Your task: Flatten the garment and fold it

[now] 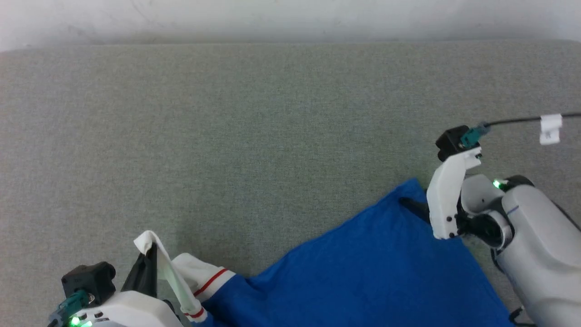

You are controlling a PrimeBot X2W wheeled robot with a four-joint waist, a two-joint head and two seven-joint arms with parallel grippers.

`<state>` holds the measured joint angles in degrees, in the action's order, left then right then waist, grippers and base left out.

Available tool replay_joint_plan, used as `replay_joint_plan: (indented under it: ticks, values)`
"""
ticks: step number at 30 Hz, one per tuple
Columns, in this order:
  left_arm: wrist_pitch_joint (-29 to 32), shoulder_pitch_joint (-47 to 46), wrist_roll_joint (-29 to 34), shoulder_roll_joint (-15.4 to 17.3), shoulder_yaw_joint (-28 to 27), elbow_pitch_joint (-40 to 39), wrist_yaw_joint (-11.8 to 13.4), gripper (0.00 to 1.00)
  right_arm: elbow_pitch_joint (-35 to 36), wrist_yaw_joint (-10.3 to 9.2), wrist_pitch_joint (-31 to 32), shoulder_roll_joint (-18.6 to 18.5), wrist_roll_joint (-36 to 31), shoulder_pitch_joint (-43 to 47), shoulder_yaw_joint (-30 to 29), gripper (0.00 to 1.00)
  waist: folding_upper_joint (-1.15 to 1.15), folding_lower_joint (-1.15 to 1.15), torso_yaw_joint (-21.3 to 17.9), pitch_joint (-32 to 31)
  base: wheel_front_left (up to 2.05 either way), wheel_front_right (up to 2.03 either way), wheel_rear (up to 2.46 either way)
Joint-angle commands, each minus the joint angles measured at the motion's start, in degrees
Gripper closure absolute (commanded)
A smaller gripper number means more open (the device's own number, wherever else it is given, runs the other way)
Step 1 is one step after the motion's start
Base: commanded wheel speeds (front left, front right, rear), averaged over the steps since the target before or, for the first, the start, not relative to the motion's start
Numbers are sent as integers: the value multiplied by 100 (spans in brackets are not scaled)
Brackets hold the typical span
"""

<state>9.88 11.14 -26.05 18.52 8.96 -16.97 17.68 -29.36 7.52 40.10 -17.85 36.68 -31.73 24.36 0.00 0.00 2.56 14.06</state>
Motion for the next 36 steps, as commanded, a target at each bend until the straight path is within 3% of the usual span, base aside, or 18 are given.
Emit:
replay_joint_plan:
  ticks: [1,2,3,4,7,11,17,22,27,31,36]
  values:
    - [-56,-103,3,-9,0,51,-32,100,-247,-3,345,54,95,144,293,0,0,0,47,63,0,0,0]
    - [-68,-118,-6,-12,1,80,-41,100,-307,-3,541,39,155,133,431,33,0,0,48,68,0,0,0]
    - [-80,-133,-15,-14,2,108,-50,100,-362,-3,740,25,220,135,555,75,0,0,47,66,0,0,0]
    - [-90,-146,-26,-16,3,140,-60,100,-394,-3,889,10,280,132,655,100,0,0,46,58,0,0,0]
    - [-111,-173,-62,-15,-5,233,-85,100,-338,-3,971,-53,371,76,897,100,0,0,31,-6,0,0,0]
    - [-136,-238,-74,83,-90,297,-117,100,-22,-3,361,-170,477,-89,996,100,0,0,-14,-233,0,0,0]
    - [-163,-822,-10,407,-387,253,-167,100,374,-3,-885,-486,404,-377,683,100,0,0,-94,-707,0,0,0]
    - [-113,-1874,-21,782,-538,621,-453,100,485,-3,-1374,-569,269,-641,311,100,0,0,-291,-976,0,0,0]
    - [-84,-3238,-38,1031,-441,1482,-879,100,394,-3,-1642,-525,107,-1134,-47,100,0,0,-462,-940,0,0,0]
    - [-348,-4503,-64,999,-339,2486,-1216,100,194,-3,-1970,-460,-97,-1753,-290,100,0,0,-543,-616,0,0,0]
    - [-783,-6054,227,1119,-223,3677,-1427,100,-130,-3,-2653,-334,-434,-2809,-646,100,0,0,-643,28,0,0,0]
